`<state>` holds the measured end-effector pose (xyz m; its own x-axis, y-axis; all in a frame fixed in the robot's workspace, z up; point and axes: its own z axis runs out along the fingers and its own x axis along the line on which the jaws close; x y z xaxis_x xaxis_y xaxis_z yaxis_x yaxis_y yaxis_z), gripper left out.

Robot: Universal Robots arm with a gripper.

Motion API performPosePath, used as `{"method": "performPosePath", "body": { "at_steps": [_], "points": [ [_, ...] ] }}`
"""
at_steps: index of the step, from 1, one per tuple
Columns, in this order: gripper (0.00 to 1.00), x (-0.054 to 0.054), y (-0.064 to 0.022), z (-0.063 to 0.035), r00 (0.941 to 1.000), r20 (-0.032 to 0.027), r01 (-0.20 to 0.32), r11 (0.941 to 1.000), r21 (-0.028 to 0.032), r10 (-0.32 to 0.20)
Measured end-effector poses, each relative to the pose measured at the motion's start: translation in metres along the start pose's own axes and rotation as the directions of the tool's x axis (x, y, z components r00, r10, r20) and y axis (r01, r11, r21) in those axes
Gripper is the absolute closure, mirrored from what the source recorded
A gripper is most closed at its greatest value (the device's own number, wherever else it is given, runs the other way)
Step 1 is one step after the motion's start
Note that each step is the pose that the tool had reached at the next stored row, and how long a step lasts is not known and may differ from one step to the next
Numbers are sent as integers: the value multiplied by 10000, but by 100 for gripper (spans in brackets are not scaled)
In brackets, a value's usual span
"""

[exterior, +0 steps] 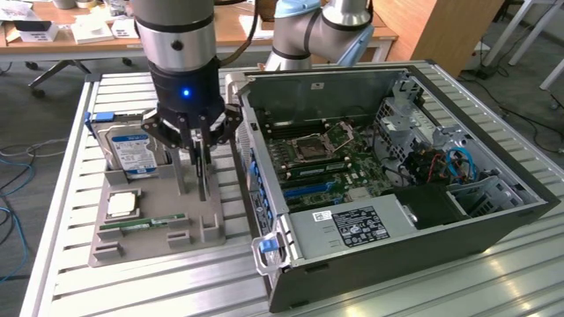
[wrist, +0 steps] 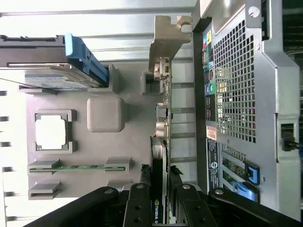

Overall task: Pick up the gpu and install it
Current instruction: 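Pick up the gpu and move the gpu toward the slot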

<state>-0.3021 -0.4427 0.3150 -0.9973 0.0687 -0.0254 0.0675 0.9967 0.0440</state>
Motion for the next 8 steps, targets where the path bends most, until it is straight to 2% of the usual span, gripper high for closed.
{"method": "performPosePath", "body": {
  "at_steps": [8],
  "points": [
    [74, -9, 15, -354, 10000, 0, 1, 10000, 1, -1]
  ]
}}
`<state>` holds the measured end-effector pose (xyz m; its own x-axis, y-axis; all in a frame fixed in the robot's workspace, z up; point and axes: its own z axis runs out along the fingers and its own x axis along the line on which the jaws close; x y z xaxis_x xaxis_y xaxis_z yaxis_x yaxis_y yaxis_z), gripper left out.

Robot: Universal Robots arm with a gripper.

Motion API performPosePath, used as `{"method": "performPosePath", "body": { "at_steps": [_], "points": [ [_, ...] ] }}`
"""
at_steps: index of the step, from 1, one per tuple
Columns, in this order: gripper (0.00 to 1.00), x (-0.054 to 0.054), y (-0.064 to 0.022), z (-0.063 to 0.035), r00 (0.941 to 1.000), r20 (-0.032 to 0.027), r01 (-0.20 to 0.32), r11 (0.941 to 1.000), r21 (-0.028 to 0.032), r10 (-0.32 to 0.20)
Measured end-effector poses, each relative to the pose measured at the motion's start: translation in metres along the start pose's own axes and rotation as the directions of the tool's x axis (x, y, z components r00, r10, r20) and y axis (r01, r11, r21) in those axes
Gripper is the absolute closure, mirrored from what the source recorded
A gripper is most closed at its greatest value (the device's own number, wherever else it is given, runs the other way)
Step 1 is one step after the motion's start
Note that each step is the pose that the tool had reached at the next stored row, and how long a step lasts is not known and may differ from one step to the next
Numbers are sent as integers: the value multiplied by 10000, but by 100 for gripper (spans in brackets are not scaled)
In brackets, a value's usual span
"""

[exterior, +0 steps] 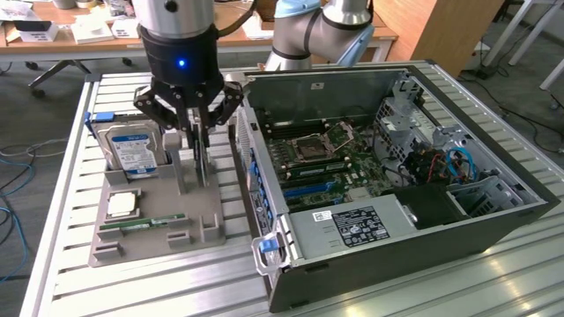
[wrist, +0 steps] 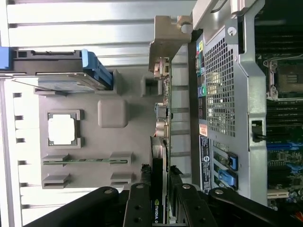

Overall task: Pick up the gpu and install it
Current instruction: 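Pick up the gpu and move the gpu toward the slot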

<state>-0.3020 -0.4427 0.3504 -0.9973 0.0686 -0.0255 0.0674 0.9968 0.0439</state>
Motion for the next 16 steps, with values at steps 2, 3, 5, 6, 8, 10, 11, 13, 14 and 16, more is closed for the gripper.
{"method": "performPosePath", "body": {
  "at_steps": [2, 3, 5, 6, 8, 10, 11, 13, 14, 16],
  "points": [
    [74, -2, 3, -75, 10000, 0, 0, 10000, -1, 0],
    [74, -3, 5, -119, 10000, 0, 0, 10000, 0, 0],
    [74, -5, 9, -204, 10000, 0, 0, 10000, 0, 0],
    [74, -6, 11, -248, 10000, 0, 0, 10000, 0, 0],
    [74, -8, 15, -334, 10000, -1, 0, 10000, 0, 0],
    [74, -10, 18, -409, 10000, 0, 0, 10000, 0, 0],
    [74, -11, 19, -442, 10000, 0, 0, 10000, -1, 0],
    [74, -13, 22, -502, 10000, 0, 0, 10000, 0, 0],
    [74, -13, 23, -529, 10000, 0, -1, 10000, 0, 1],
    [74, -15, 26, -581, 10000, 0, 0, 10000, 0, 0]
  ]
}}
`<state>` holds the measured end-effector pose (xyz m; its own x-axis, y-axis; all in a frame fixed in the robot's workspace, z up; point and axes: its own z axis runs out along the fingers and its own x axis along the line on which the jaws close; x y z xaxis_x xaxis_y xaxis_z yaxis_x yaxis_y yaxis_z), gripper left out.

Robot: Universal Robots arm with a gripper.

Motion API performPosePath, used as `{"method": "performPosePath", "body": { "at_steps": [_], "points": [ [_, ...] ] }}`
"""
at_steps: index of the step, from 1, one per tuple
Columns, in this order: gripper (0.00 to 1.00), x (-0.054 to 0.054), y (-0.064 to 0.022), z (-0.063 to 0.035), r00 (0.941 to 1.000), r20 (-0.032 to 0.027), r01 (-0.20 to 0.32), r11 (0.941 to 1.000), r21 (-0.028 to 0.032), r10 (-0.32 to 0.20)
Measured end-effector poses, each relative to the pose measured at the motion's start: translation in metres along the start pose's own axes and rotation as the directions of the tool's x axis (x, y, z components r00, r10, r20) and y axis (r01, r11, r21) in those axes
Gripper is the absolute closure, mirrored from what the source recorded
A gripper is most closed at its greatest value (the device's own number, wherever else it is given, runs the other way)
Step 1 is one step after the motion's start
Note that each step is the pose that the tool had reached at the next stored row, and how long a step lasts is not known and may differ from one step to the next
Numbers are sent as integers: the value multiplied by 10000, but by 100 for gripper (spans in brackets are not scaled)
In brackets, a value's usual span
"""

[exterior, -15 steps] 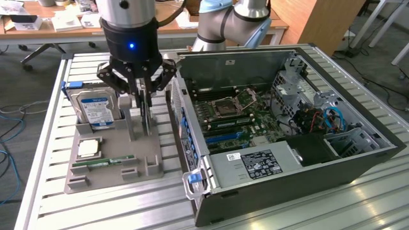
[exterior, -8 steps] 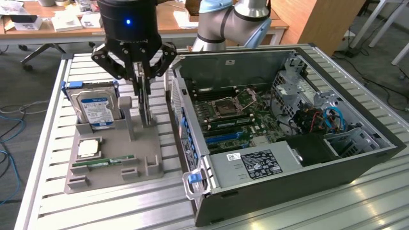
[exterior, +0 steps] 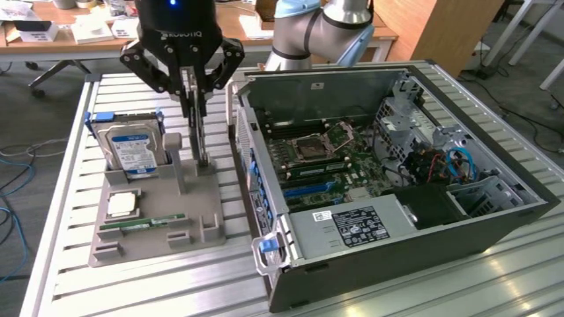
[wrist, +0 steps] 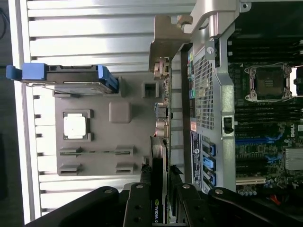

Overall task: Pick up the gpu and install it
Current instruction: 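Pick up the gpu and move the gpu toward the slot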

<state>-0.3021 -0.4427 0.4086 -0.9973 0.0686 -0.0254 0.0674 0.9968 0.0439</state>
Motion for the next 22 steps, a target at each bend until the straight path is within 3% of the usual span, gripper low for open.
{"method": "performPosePath", "body": {
  "at_steps": [15, 22],
  "points": [
    [74, -11, 16, -372, 10000, 1, 0, 10000, -1, 0],
    [74, -11, 18, -396, 10000, 0, 0, 10000, -2, 0]
  ]
}}
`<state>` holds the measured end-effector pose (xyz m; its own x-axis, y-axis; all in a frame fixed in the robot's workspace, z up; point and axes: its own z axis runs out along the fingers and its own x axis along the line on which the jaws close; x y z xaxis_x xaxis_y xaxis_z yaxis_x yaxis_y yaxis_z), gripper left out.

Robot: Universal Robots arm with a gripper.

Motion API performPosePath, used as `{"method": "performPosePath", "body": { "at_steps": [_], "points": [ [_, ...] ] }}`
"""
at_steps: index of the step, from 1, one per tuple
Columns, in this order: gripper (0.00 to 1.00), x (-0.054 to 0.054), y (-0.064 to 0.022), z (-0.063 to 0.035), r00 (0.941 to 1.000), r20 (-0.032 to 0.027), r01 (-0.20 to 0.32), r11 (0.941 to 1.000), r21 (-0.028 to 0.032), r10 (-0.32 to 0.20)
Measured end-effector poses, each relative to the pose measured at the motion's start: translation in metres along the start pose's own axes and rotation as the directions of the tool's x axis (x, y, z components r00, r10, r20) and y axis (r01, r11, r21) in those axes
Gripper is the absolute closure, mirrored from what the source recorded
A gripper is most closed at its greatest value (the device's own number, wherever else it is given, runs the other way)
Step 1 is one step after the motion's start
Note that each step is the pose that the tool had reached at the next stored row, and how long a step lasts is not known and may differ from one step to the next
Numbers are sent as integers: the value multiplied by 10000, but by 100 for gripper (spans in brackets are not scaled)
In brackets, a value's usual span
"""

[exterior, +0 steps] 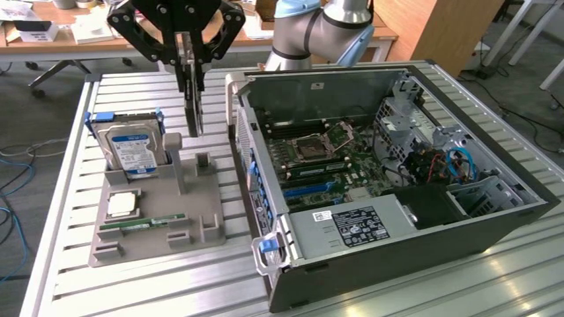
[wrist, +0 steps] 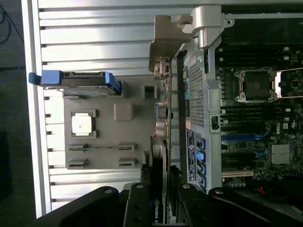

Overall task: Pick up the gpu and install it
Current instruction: 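Pick up the gpu and move the gpu toward the slot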

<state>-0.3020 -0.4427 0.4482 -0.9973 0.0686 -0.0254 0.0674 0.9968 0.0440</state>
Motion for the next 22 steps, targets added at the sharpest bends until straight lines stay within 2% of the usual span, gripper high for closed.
{"method": "performPosePath", "body": {
  "at_steps": [7, 22],
  "points": [
    [74, -52, 3, 1, 10000, 0, 1, 10000, 1, -1],
    [74, -485, 33, 13, 10000, -3, -1, 10000, -36, 1]
  ]
}}
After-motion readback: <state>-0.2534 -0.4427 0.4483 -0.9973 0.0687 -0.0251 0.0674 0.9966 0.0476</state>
